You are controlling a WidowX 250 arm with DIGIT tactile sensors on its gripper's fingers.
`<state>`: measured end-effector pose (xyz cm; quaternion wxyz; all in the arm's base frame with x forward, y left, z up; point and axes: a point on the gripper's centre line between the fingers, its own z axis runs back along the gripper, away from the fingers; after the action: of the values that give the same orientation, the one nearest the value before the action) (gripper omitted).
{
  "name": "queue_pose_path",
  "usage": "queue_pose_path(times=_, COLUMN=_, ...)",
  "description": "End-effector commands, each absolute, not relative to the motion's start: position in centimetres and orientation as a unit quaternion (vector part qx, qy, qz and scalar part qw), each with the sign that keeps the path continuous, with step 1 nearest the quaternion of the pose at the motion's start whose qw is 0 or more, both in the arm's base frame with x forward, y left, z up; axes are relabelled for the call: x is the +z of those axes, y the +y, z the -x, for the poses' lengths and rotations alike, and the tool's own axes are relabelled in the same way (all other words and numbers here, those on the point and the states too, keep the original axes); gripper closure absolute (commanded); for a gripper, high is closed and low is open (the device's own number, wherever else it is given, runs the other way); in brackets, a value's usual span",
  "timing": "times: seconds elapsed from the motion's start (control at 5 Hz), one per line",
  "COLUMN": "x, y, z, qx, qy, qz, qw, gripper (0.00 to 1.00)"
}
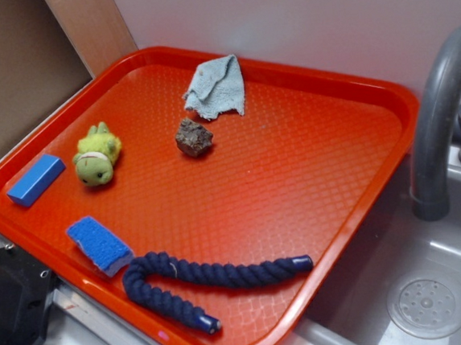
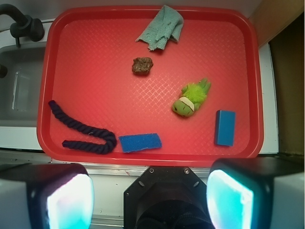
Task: Grab the green animal.
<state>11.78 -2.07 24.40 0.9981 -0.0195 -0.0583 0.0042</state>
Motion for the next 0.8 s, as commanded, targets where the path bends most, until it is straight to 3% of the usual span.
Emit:
queue_pose_path(times=0.0, x=24.4, y=-2.1, z=-11.8, qx=0.004, qy=-0.058, qz=0.019, qw=0.998, gripper=0.00)
queue_pose_path(times=0.4, x=21.7, y=-0.8, z=-18.1, qx=0.168, qy=-0.148, qz=-0.007, qw=0.975, gripper=0.00)
queue_pose_path(times=0.6, x=19.2, y=0.1, z=-20.3, qx=0.234, qy=-0.161, qz=-0.040, qw=0.958, gripper=0.00)
